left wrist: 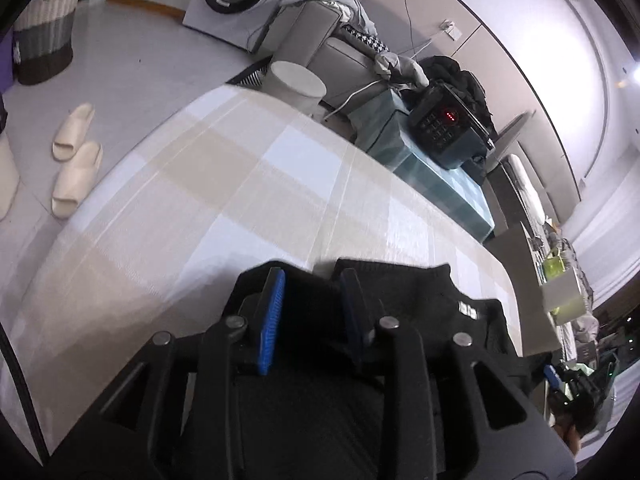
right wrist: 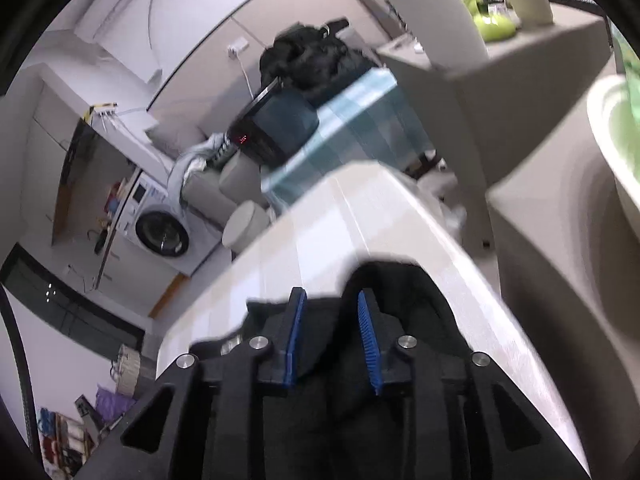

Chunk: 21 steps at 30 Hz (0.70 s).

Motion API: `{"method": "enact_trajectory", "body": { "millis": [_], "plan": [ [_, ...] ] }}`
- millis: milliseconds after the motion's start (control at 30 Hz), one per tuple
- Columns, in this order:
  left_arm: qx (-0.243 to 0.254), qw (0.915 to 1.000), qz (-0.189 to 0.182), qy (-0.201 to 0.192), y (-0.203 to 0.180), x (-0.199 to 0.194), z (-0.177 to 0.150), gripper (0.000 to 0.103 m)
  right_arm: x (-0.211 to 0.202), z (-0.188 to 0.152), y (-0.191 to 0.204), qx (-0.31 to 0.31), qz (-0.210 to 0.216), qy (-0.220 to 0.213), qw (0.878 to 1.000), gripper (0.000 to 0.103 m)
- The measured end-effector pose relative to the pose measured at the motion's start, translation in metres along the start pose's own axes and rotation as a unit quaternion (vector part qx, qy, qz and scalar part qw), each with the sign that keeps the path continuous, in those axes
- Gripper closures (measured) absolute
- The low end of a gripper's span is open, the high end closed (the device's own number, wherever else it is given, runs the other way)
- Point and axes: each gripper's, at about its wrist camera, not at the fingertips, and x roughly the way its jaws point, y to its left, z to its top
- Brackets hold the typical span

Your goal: Fold small clothes

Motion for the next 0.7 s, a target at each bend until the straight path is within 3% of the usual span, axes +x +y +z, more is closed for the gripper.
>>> {"method": "enact_trajectory", "body": {
  "millis": [100,300,467,533,700],
  "plan": [
    [-0.002,0.9999,-0.010,0.005,0.004,-0.005,-0.004,0.077,-0.009,-0.012,-0.001,-0.006,0.014,0.008,1.000,0.063],
    [0.024,0.9977,-0.050,0.040,-0.006,-0.021,-0.038,0.077,0.004,-0.044,0.010,0.004,0.033,0.066,0.997,0.061],
    [0.043,0.9936,-0.065,0.081,-0.033,0.005,-0.055,0.072,0.035,-0.055,0.029,0.003,0.038,0.092,0.995,0.060],
    [0.041,0.9926,-0.079,0.083,-0.042,0.016,-0.057,0.072,0.048,-0.054,0.036,0.003,0.026,0.093,0.995,0.060],
    [0.042,0.9916,-0.099,0.071,-0.062,0.029,-0.049,0.072,0.067,-0.048,0.046,0.010,0.045,0.098,0.994,0.060]
  ]
}}
